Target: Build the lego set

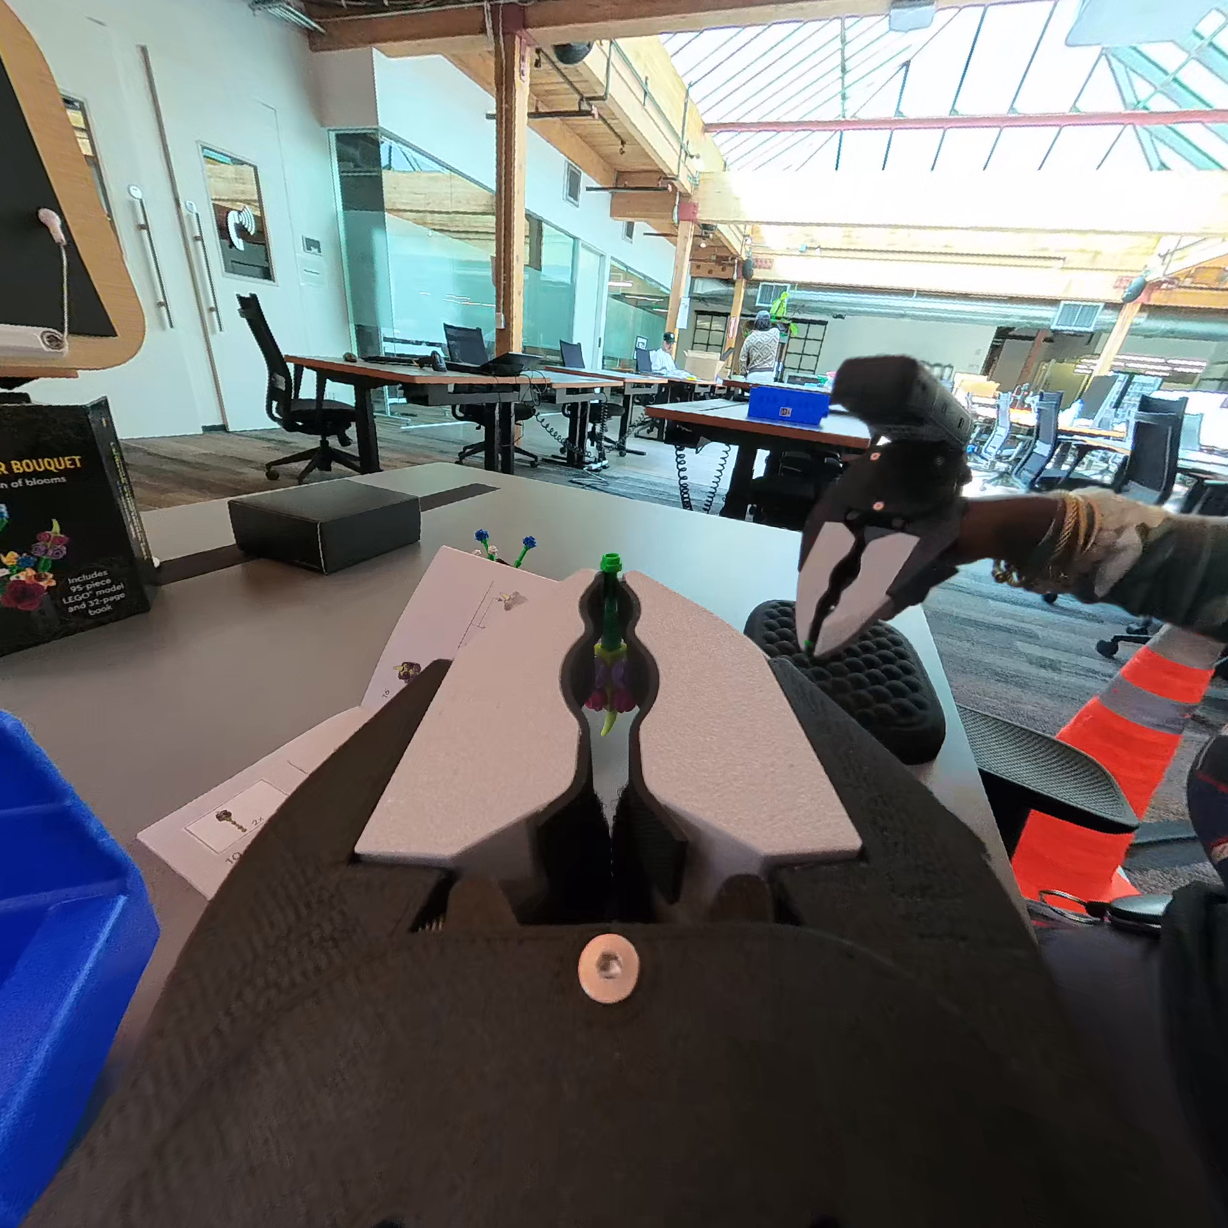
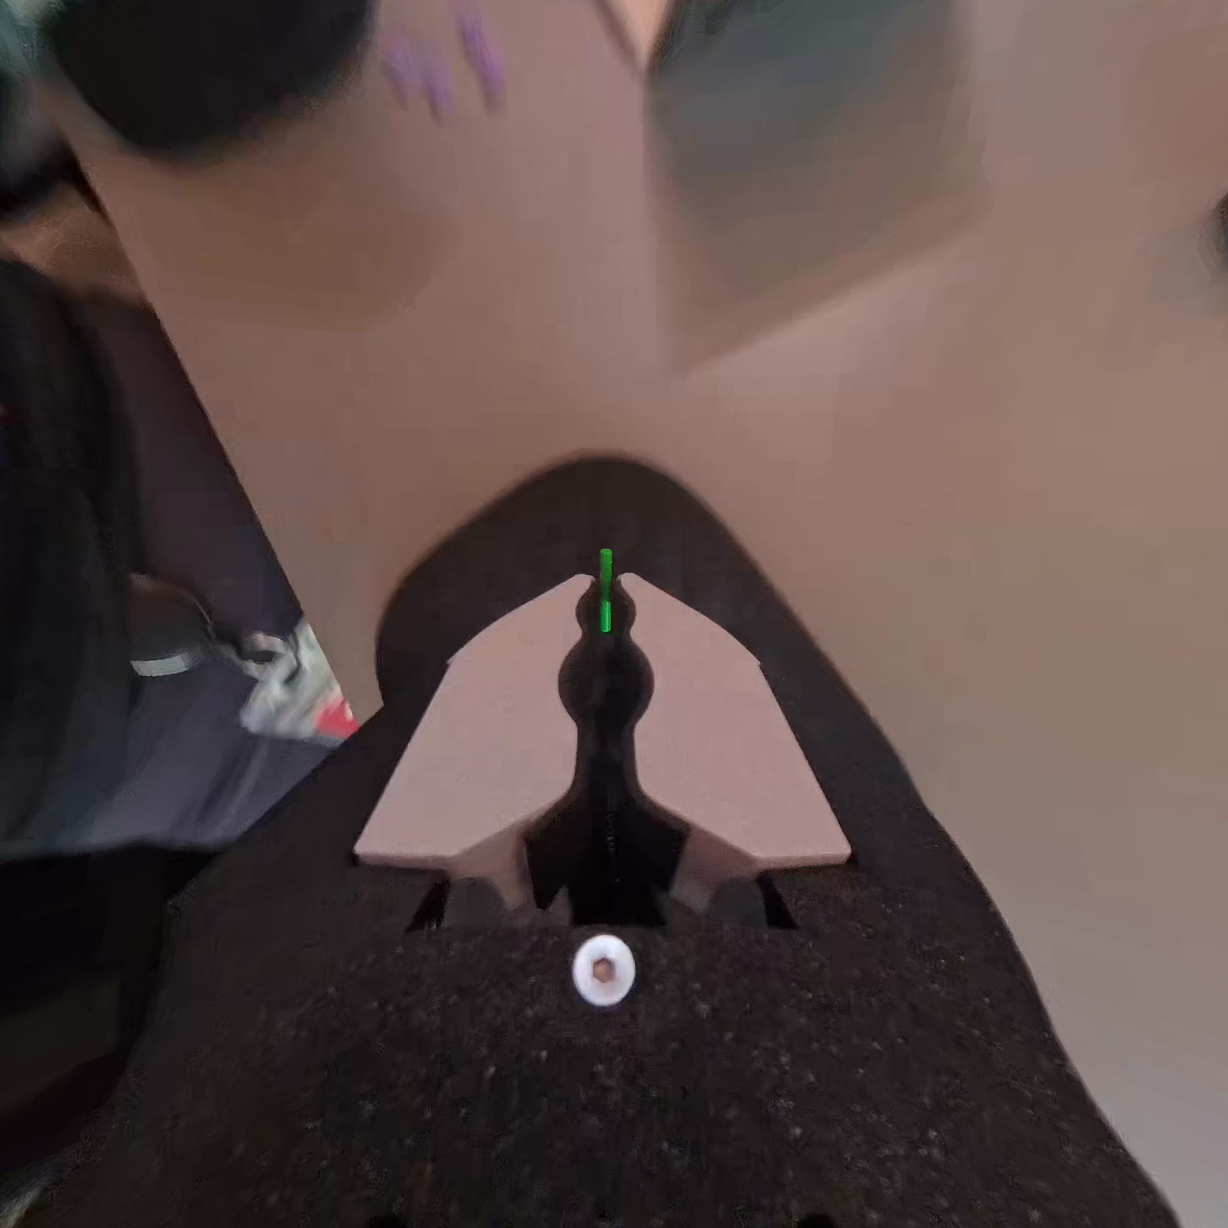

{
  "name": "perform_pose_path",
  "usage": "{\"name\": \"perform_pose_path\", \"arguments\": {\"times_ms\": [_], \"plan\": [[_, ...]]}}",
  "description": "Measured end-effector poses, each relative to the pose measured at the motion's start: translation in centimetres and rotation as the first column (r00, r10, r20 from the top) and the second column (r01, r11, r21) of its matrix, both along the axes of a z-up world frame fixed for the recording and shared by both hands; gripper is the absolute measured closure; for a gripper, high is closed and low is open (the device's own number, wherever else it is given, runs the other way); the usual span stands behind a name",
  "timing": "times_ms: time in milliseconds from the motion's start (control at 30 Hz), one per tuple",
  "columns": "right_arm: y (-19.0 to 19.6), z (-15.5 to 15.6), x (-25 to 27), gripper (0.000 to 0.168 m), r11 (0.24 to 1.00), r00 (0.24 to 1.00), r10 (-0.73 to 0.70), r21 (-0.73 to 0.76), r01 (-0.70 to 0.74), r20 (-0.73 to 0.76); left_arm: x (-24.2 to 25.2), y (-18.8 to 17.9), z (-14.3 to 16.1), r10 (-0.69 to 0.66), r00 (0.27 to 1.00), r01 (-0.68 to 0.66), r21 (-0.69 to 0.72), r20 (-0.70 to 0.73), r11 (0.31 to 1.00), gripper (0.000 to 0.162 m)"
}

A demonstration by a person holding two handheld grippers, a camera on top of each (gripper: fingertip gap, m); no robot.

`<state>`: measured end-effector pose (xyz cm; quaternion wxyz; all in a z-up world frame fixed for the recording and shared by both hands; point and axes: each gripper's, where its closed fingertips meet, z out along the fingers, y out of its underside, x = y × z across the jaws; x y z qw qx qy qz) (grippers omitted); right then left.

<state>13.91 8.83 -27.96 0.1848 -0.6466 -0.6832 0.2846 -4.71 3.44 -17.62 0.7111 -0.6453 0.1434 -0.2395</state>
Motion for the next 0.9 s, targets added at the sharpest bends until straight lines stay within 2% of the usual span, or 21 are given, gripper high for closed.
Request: {"name": "perform_pose_path", "arguments": {"times_ms": [33, 100, 200, 300, 367, 500, 567, 667, 833, 900], "plan": [[-0.1, 1.4, -1.2, 0.165, 1.0, 0.991, -0.012, -0.031, 0.008, -0.13, 0.0, 0.0, 0.0, -0.001, 1.0, 0.001, 0.004, 0.002, 1.0, 0.159], [-0.6, 4.6, -3.8, 0.165, 0.996, 0.926, -0.026, -0.086, -0.007, -0.376, 0.1, -0.1, 0.1, -0.011, 1.0, 0.011, 0.011, 0.008, 1.0, 0.159], [-1.8, 9.0, -7.3, 0.165, 0.983, 0.753, -0.034, -0.158, -0.094, -0.657, 0.6, -0.2, 0.1, -0.05, 0.999, 0.049, 0.013, 0.019, 0.999, 0.159], [-2.5, 12.6, -10.5, 0.165, 0.955, 0.574, -0.071, -0.222, -0.197, -0.816, 1.1, -0.3, 0.1, -0.077, 0.997, 0.077, 0.018, 0.023, 0.997, 0.159], [-2.8, 14.8, -12.4, 0.165, 0.926, 0.49, -0.095, -0.257, -0.275, -0.867, 1.1, -0.2, 0.0, -0.086, 0.996, 0.085, 0.012, 0.031, 0.996, 0.159], [-3.7, 17.2, -15.9, 0.166, 0.889, 0.425, -0.059, -0.241, -0.389, -0.903, 0.6, -0.3, 0.2, -0.091, 0.993, 0.091, 0.006, 0.08, 0.996, 0.159], [-4.0, 17.3, -17.3, 0.165, 0.882, 0.4, -0.054, -0.232, -0.411, -0.915, 0.5, -0.3, 0.2, -0.096, 0.991, 0.097, 0.0, 0.09, 0.995, 0.159], [-4.1, 17.3, -17.8, 0.165, 0.834, 0.358, -0.133, -0.299, -0.463, -0.924, 0.6, -0.2, 0.0, -0.099, 0.992, 0.1, -0.012, 0.085, 0.995, 0.159], [-3.7, 15.4, -17.8, 0.165, 0.85, 0.373, -0.171, -0.328, -0.412, -0.912, 1.1, -0.1, -0.4, -0.103, 0.994, 0.105, -0.025, 0.041, 0.994, 0.159], [-3.3, 15.5, -17.8, 0.165, 0.827, 0.361, -0.221, -0.371, -0.423, -0.906, 1.4, -0.1, -0.6, -0.113, 0.993, 0.114, -0.031, 0.023, 0.993, 0.159]]}}
